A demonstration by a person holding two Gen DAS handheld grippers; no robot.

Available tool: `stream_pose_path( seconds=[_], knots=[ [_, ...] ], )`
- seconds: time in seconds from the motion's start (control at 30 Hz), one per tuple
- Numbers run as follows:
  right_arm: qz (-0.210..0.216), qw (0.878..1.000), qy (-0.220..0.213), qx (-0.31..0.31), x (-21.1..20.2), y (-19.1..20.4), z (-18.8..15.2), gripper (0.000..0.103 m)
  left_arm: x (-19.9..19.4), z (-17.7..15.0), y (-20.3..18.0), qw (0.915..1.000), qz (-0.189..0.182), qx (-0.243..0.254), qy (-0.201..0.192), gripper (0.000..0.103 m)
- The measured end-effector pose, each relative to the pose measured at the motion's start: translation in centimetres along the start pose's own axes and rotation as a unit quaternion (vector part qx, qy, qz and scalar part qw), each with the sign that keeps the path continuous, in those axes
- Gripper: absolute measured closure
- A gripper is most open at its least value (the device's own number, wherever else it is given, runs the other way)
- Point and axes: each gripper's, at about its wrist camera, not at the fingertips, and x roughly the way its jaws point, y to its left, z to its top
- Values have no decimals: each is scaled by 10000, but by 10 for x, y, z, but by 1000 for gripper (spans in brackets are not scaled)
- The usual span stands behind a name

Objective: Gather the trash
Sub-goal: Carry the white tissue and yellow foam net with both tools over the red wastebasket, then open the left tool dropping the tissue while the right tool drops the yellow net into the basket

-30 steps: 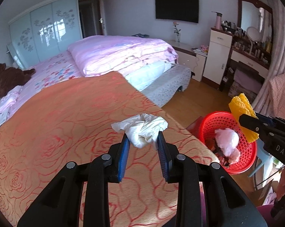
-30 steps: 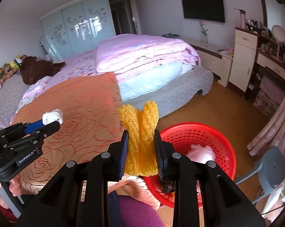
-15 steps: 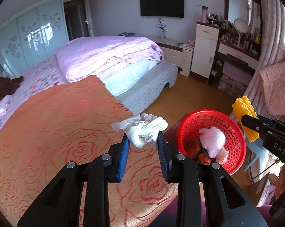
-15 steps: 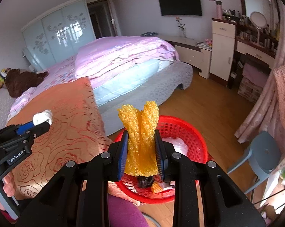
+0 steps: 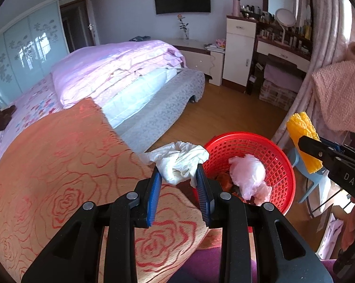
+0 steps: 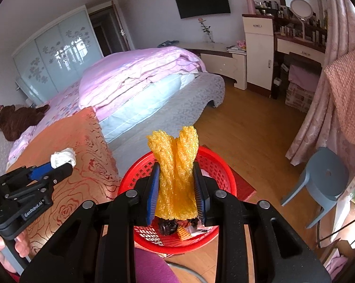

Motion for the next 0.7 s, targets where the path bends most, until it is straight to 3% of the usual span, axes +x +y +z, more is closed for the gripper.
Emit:
stream_pose_path(
  seconds=[0.7],
  knots=[
    [-266,9981,422,349,28,-26,-6,76,58,7,-44,9971,-268,405,579,75]
  ],
)
